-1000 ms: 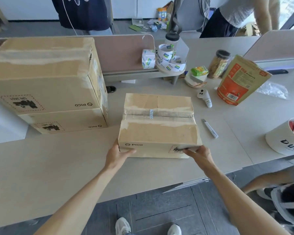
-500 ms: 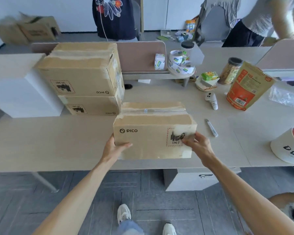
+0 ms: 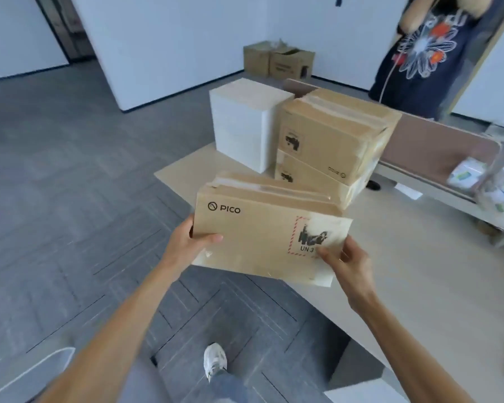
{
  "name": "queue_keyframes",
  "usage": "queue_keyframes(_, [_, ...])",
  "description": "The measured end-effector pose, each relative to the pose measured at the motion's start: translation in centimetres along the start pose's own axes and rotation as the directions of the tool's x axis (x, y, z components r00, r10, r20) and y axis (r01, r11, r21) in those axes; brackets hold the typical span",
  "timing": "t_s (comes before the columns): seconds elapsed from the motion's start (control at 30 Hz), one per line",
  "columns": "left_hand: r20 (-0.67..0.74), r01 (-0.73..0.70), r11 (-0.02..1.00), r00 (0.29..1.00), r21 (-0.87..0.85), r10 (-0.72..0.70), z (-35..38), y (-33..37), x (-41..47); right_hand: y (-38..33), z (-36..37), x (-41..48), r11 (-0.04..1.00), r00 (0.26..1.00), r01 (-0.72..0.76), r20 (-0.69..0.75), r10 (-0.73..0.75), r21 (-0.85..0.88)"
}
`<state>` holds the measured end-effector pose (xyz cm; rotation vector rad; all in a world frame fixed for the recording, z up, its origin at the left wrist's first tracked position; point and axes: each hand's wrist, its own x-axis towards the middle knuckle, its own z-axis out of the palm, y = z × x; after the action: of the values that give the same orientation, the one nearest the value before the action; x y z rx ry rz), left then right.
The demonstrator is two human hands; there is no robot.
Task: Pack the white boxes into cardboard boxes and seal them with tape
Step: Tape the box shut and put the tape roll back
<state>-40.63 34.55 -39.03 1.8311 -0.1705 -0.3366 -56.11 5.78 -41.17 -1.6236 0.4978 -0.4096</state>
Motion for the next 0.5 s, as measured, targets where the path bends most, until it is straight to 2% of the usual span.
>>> queue_keyframes(0.23, [-0.335, -0.038, 0.994, 0.942, -0.099, 0.003, -12.8, 0.6, 0.6, -6.2, 14.2, 8.0, 0.985, 0.939, 0.17, 0.301, -0.169, 0.021])
queue_keyframes(0.5, [-0.493, -0.118, 0.987, 0.868, -0.108, 0.05, -26.0, 1.5, 7.9, -11.9, 30.0, 16.7, 0.963, 0.861, 0.261, 0.436, -0.261, 0.062])
